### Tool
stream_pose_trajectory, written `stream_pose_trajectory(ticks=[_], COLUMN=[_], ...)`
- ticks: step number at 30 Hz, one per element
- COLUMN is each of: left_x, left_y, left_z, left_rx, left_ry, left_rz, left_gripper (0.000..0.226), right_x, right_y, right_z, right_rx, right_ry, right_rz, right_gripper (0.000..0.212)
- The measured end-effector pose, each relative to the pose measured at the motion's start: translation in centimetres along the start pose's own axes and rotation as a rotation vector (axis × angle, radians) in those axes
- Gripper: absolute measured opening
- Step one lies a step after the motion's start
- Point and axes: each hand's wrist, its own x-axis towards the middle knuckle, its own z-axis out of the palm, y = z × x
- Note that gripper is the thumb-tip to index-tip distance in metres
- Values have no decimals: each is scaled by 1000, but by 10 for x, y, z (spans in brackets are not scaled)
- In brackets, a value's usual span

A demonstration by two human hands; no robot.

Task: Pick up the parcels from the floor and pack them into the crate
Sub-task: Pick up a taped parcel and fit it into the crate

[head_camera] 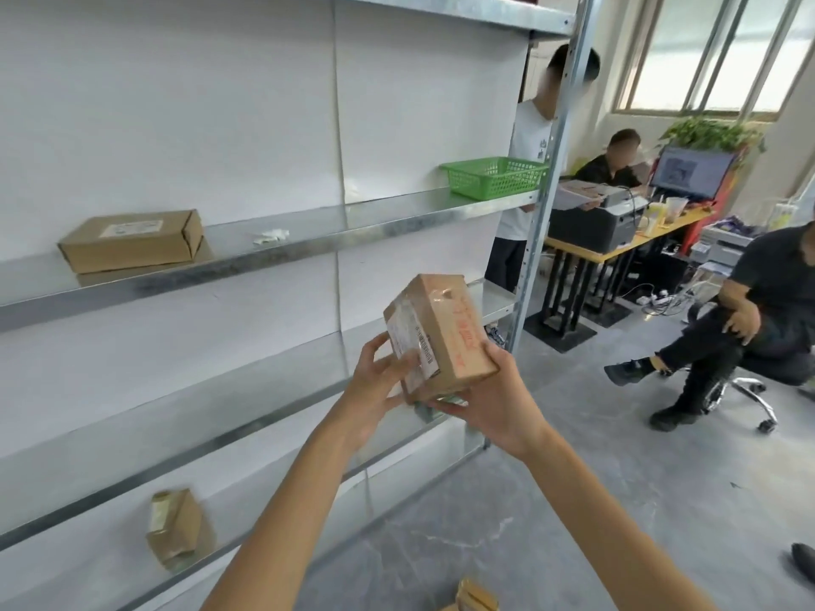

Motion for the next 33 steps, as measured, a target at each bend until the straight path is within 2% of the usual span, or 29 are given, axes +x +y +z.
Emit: stream_pose_trajectory(ticks=[3,5,9,12,15,19,21,23,25,29,31,33], left_x=[-4,-6,-8,-12,-19,-34,-46,-61,-77,-108,-124,-142], left_y=[0,-1,-2,-4,-8,-11,-14,-15,-17,-28,-33,-37], left_z=[2,4,3,1,6,6,1,-2,1,21,33,45], left_rx=[-21,4,12,8,74,-11,-21,65,132,74,21,-5], left_ry=[-153,-186,54,178,191,157,169,151,130,275,370,436], left_rz=[-22,5,59,89,83,52,91,128,126,155,183,192], left_gripper=[85,82,82,73,69,63,60,51,41,35,36,36], right_x=[-4,-5,-6,-11,-16,-23,-31,-38,-44,-65,-81,-99], right_y=[6,10,16,23,32,30,23,17,11,7,8,9], right_z=[1,1,-3,-6,-4,-2,-4,-7,-9,-5,-1,1], right_rx=[165,176,-58,-125,-181,-182,-255,-349,-409,-405,-406,-438], right_ry=[-92,-54,112,122,134,228,254,289,316,292,210,110], right_rz=[83,86,0,-47,-57,-142,-148,-148,-169,-248,-258,-244], right_gripper=[65,63,60,56,51,39,40,47,42,24,27,39])
